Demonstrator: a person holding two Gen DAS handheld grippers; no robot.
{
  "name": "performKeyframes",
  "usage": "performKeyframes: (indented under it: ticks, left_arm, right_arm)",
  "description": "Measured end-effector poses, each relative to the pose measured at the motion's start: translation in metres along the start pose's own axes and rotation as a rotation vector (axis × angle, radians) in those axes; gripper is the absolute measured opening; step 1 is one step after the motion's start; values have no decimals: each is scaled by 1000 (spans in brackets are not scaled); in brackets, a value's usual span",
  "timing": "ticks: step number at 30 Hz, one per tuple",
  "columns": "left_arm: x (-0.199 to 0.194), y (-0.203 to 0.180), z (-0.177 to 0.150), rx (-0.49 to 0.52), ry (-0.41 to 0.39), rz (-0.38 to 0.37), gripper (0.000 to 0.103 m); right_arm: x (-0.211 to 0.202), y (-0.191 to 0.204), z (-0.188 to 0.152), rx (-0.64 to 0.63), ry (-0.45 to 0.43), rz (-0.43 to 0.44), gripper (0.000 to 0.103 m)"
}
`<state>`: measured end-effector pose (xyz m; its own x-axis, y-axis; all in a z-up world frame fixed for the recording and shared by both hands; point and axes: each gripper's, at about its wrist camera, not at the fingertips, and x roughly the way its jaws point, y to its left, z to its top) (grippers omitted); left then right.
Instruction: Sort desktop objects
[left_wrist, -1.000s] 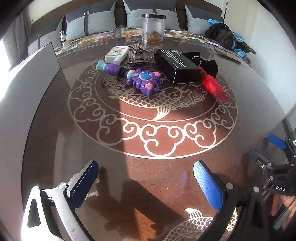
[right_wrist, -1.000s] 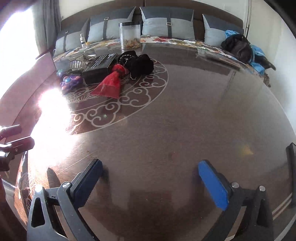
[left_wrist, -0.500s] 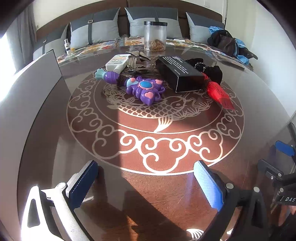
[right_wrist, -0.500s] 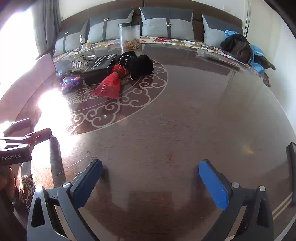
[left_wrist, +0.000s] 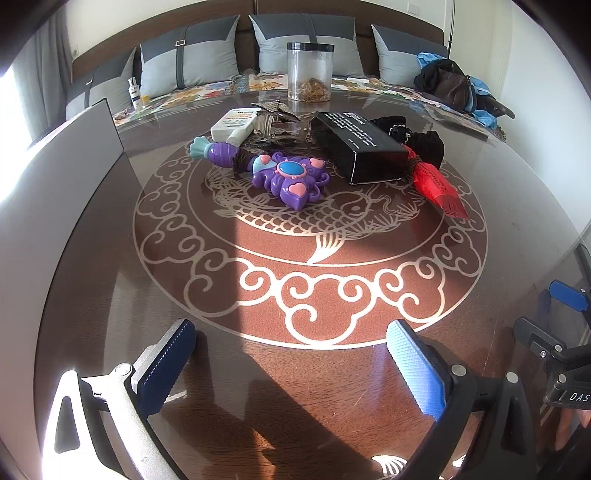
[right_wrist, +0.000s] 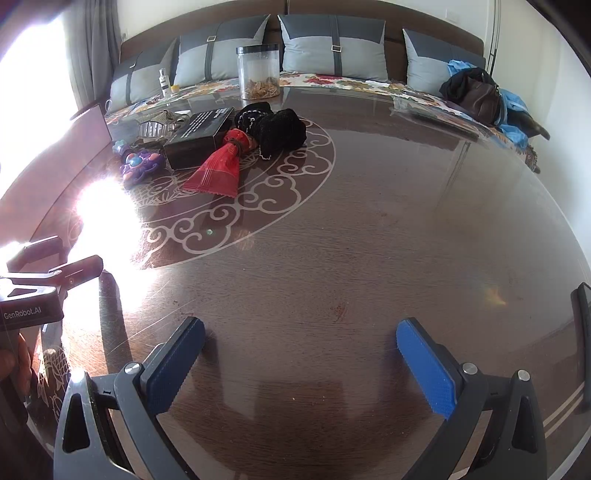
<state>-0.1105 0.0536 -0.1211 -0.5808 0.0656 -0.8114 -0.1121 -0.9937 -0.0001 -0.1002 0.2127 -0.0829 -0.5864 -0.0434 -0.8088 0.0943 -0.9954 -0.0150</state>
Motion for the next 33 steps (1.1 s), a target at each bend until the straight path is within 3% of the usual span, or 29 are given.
performKeyframes:
  ticks: [11,15,17,20,24,28,33]
  left_arm:
    - [0,0,0,-1,1,-1,103]
    - [5,1,11,27,63,-20,103]
    - [10,10,22,-28,80,-32,103]
    - [16,34,48,-204,52,-91,103]
    - [43,54,90,-402,81,-131,103]
    - [72,48,120,-403,104,-46,103]
    - [93,26,134,-210,129,144,103]
  right_arm:
    - [0,0,0,0,0,0,103]
    - [0,0,0,0,0,0,103]
    - [0,0,0,0,0,0,103]
    - [0,0,0,0,0,0,103]
    - [0,0,0,0,0,0,103]
    - [0,0,0,0,0,0,103]
    - [-1,0,0,0,-1,0,103]
